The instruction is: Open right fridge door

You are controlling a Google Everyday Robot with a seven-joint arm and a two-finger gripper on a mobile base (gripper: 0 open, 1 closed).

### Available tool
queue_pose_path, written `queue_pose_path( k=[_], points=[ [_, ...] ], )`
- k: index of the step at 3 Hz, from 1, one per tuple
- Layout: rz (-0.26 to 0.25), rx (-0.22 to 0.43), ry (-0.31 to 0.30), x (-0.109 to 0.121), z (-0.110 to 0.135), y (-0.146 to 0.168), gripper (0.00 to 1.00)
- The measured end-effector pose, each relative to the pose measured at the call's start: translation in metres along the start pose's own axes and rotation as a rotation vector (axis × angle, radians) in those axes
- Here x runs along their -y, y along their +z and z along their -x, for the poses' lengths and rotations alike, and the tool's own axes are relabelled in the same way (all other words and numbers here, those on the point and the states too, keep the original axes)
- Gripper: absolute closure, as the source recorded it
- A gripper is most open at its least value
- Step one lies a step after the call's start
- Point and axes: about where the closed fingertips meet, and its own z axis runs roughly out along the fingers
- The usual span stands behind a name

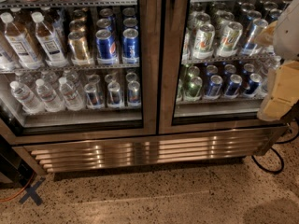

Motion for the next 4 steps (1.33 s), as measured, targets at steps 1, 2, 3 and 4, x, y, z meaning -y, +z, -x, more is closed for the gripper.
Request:
queue_pose_path(
  k=[1, 2, 3, 4],
  points=[
    [0.000, 0.000, 0.000, 0.000, 0.000, 0.000, 0.00],
    [-0.011, 0.034, -0.015, 0.007, 0.009, -0.004, 0.00],
    [0.003, 0.105, -0.041, 0.012, 0.022, -0.007, 0.00],
    [0.004, 0.115, -0.043, 0.012, 0.025, -0.008, 0.00]
  ],
)
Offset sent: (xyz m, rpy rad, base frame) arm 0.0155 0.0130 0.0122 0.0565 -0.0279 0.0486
